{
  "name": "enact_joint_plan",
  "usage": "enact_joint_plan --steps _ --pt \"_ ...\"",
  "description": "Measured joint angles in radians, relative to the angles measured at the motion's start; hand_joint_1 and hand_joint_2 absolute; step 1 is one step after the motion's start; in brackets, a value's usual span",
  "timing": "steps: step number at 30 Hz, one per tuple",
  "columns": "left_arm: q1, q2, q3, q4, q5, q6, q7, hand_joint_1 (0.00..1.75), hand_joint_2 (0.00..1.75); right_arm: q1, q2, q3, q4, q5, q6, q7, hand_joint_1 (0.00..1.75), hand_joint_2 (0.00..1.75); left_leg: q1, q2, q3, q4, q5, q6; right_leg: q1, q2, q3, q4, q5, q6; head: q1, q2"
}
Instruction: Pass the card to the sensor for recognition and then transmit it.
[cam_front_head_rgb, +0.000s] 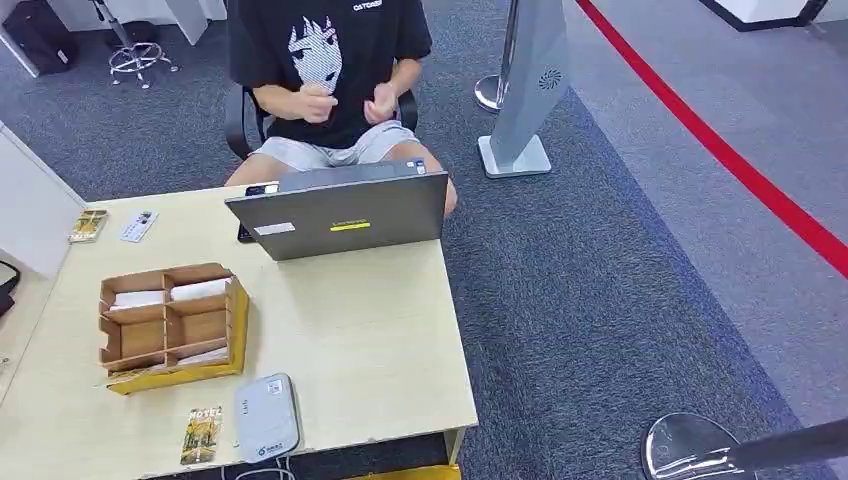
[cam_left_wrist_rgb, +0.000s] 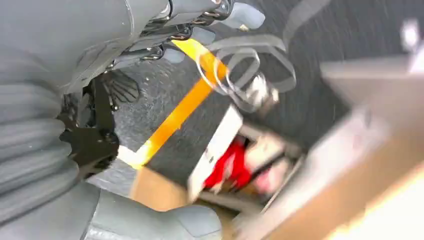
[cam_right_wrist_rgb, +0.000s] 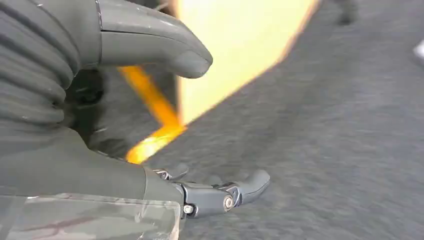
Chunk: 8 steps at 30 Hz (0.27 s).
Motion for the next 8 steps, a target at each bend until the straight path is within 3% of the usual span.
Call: enact_joint_plan --steps 4,8 --pt "0.028 -0.003 -0.03 -0.029 -0.155 -0.165 -0.015 0.0 1.75 0.073 -0.005 0.169 -0.078 -0.146 -0.119 -0.01 0.0 1.75 0.0 0.0 0.0 0.0 -0.001 0.001 0.0 0.0 0.0 0.0 0.0 0.0 0.0 0.0" --pt "0.028 -0.003 -0.035 -0.029 -0.35 -0.266 -0.085 0.0 1.75 0.141 -0.007 0.331 -0.174 -0.088 -0.189 -0.062 0.0 1.75 0.0 0.0 0.0 0.0 -0.001 0.001 0.0 0.0 0.0 0.0 0.0 0.0 0.0 0.0"
